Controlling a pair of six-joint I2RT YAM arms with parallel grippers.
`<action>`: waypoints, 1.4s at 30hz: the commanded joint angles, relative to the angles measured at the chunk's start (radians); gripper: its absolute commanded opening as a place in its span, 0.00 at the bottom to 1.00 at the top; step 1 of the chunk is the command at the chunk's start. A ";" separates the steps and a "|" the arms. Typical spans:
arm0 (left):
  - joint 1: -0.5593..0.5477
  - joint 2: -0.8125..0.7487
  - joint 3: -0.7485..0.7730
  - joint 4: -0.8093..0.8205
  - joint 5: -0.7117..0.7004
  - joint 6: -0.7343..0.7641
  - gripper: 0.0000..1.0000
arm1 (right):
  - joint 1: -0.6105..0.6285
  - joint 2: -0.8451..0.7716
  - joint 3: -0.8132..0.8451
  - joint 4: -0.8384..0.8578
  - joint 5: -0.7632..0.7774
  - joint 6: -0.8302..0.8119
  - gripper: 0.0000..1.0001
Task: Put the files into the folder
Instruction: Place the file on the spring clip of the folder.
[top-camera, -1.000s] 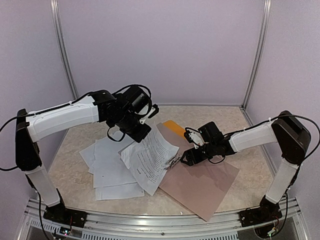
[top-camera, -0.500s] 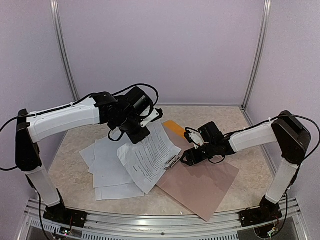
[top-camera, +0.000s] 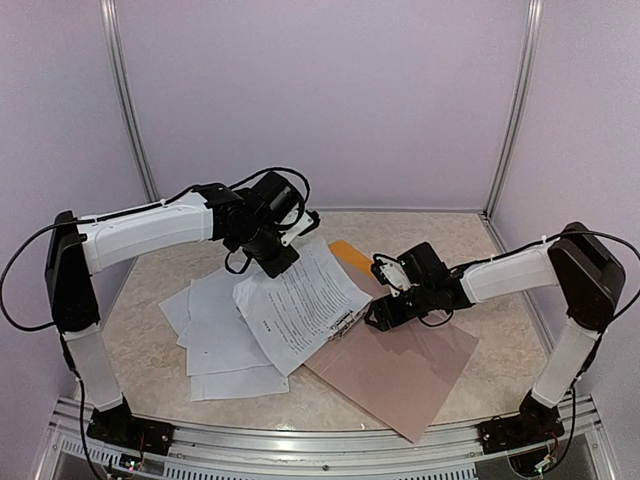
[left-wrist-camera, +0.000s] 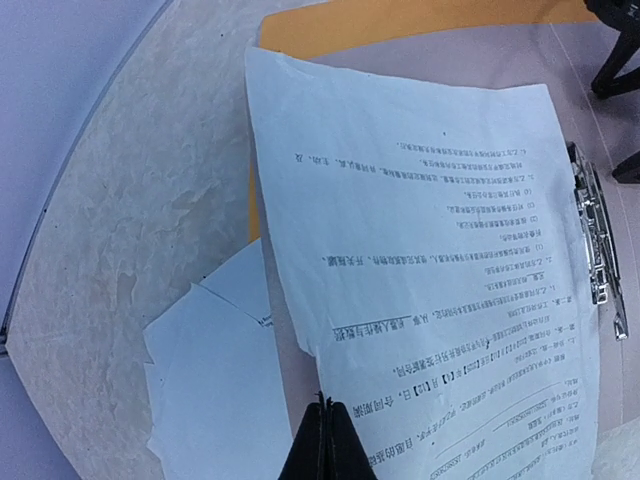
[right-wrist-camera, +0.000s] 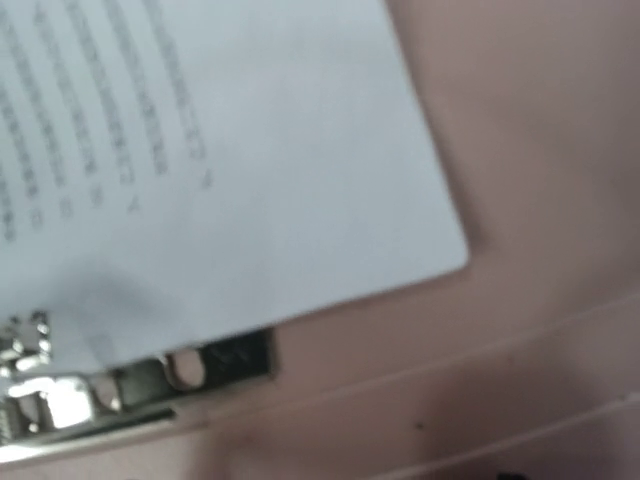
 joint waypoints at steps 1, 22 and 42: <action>0.024 0.020 0.035 0.014 0.034 -0.064 0.00 | -0.020 -0.043 -0.005 -0.070 0.045 -0.004 0.74; 0.052 0.089 0.087 0.051 0.069 -0.117 0.00 | -0.104 -0.142 -0.019 -0.147 0.081 -0.041 0.74; 0.069 0.141 0.119 0.065 0.128 -0.096 0.00 | -0.109 -0.134 -0.030 -0.132 0.058 -0.038 0.75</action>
